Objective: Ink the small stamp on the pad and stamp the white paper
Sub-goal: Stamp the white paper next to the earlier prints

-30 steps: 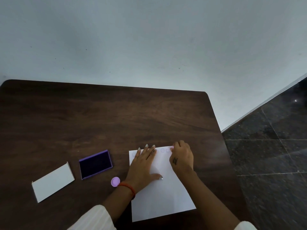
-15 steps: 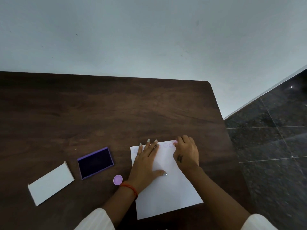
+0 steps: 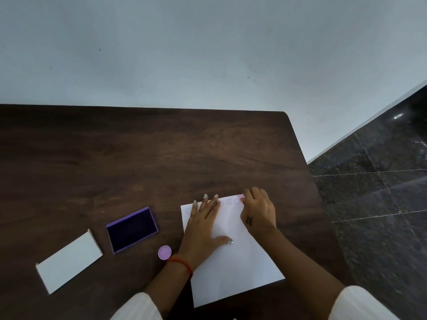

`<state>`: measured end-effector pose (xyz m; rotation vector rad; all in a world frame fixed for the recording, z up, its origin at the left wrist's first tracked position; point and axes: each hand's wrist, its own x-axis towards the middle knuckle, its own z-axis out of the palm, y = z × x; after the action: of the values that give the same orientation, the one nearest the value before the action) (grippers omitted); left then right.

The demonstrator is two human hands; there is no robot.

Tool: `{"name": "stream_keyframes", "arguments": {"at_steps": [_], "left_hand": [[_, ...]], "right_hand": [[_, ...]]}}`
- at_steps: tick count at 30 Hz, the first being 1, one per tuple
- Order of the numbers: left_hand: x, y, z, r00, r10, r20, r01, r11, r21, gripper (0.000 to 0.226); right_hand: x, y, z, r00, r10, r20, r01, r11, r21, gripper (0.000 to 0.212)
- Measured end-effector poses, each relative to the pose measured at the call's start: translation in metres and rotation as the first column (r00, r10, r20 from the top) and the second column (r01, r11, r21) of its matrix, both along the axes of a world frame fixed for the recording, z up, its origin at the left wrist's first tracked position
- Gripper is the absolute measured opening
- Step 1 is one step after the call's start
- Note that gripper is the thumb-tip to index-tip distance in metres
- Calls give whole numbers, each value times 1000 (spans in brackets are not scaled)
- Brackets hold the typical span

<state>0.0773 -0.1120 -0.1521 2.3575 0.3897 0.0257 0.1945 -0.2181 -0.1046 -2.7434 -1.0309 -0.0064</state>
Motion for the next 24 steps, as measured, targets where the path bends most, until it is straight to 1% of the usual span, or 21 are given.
{"name": "stream_keyframes", "arguments": {"at_steps": [3, 4, 5, 6, 7, 9, 10, 11, 13, 14, 15, 16, 18, 19, 22, 24], "left_hand": [[-1, 0, 3, 1000, -3, -9, 3, 1000, -7, 92], [-2, 0, 5, 1000, 2, -9, -2, 1000, -10, 92], [-3, 0, 8, 1000, 3, -9, -3, 1000, -13, 93], [-3, 0, 10, 1000, -4, -8, 4, 1000, -8, 93], [-3, 1, 11, 1000, -14, -5, 14, 1000, 7, 93], [-4, 1, 13, 1000, -27, -13, 27, 999, 38, 93], [-4, 1, 14, 999, -32, -18, 33, 998, 52, 93], [-5, 1, 15, 999, -39, -25, 41, 997, 68, 93], [-5, 2, 15, 998, -51, -27, 54, 992, 112, 92], [-6, 2, 16, 998, -56, -24, 59, 989, 135, 91], [-6, 1, 18, 998, -59, -17, 61, 987, 151, 89], [-6, 0, 19, 998, -60, -9, 60, 986, 158, 88], [-6, -1, 21, 999, -48, 10, 45, 987, 155, 86], [-7, -2, 24, 999, -36, 20, 32, 988, 154, 85], [-9, -3, 34, 998, 11, 68, -22, 986, 166, 80], [-17, 1, 43, 995, 58, 80, -70, 986, 152, 76]], "right_hand": [[5, 1, 4, 995, -5, -100, 1, 999, -32, 19], [7, 0, 7, 991, -38, -131, 35, 999, -21, 17], [9, -2, 12, 976, -110, -189, 115, 993, 16, 17], [10, -5, 18, 940, -208, -271, 239, 967, 88, 17], [10, -8, 24, 888, -286, -361, 371, 909, 192, 17], [9, -17, 35, 774, -318, -548, 576, 713, 399, 11], [8, -23, 40, 707, -290, -645, 659, 601, 453, 8], [8, -29, 45, 618, -240, -749, 745, 482, 460, 7], [7, -40, 54, 393, -74, -916, 896, 253, 364, 6], [6, -46, 56, 302, 14, -953, 938, 171, 300, 7], [3, -51, 57, 237, 88, -968, 963, 109, 246, 9], [-1, -56, 58, 191, 155, -969, 977, 64, 203, 10], [-11, -64, 56, 124, 272, -954, 991, 14, 133, 13], [-16, -68, 53, 96, 317, -944, 995, 5, 103, 14], [-26, -74, 48, 40, 389, -920, 999, 15, 49, 13], [-33, -75, 42, 24, 423, -906, 998, 36, 43, 15]]}}
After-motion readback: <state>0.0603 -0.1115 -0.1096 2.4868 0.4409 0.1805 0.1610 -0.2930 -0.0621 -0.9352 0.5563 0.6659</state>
